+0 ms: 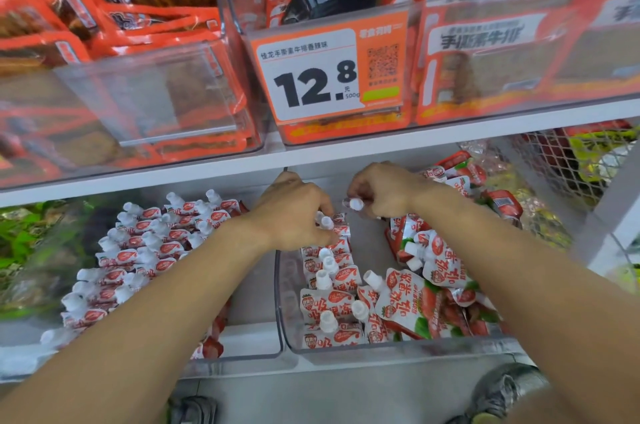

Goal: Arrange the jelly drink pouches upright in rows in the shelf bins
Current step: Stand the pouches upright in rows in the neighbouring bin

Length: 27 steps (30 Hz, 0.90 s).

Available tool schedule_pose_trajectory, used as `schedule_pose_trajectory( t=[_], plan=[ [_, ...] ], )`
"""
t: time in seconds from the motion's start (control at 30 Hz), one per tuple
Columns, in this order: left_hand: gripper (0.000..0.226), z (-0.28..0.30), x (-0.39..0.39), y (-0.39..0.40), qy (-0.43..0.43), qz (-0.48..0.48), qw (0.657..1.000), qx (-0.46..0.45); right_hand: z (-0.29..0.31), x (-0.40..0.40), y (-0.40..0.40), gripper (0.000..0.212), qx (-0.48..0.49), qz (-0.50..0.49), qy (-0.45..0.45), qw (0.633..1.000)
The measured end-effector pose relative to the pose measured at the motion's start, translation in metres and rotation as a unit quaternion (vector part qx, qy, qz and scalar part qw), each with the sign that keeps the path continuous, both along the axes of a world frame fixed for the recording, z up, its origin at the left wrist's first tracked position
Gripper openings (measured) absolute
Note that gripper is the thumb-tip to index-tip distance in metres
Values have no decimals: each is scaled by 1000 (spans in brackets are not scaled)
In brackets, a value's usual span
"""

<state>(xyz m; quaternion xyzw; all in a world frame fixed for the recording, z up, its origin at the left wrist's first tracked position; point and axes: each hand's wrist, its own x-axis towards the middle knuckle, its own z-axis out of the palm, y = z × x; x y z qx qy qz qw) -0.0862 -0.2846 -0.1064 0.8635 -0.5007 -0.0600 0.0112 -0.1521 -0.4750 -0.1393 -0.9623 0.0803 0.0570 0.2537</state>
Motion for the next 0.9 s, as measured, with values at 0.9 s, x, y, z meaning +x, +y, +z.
schedule_pose_trajectory(
  t=[0.9],
  plan=[
    [52, -20, -60, 64, 242, 240, 866, -366, 8, 19, 23, 48, 30, 64, 51, 996]
  ],
)
